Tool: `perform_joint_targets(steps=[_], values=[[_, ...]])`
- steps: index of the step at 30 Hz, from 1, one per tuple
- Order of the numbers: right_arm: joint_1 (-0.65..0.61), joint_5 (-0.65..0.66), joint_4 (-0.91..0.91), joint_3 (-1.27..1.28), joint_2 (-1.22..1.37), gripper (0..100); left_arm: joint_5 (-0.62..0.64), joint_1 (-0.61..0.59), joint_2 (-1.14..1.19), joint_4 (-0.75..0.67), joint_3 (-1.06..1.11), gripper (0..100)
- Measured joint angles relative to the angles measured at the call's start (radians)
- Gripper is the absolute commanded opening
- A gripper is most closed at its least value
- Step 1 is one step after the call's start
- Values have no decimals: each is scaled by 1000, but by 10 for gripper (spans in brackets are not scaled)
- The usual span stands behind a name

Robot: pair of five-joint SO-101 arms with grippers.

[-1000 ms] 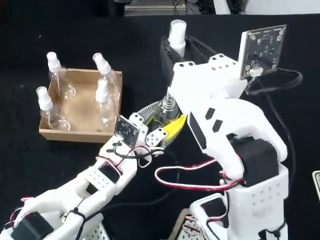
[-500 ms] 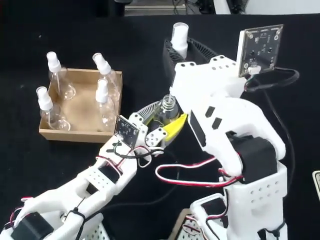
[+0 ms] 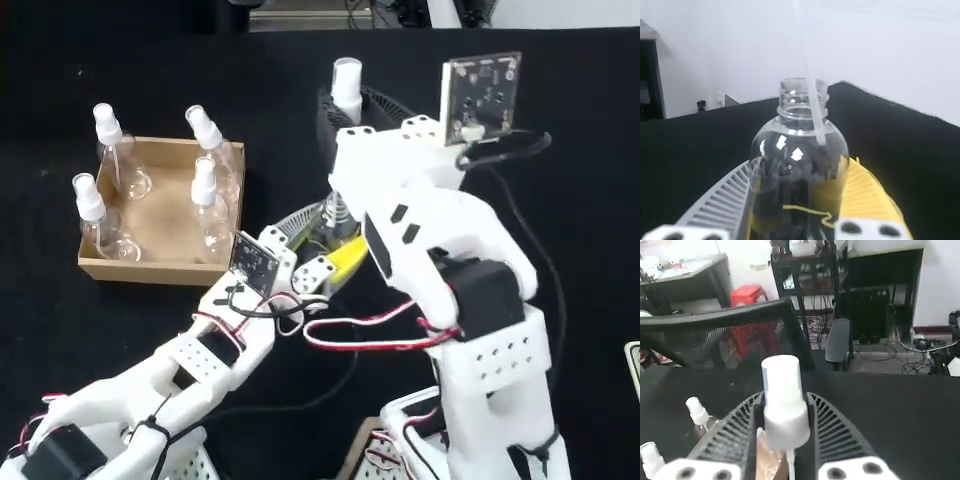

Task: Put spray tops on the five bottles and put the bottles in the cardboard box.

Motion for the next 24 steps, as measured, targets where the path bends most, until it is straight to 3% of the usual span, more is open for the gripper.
perform_joint_targets(steps=[24], values=[[-2, 32, -95, 28, -114, 11, 0, -5, 2, 0, 0, 30]])
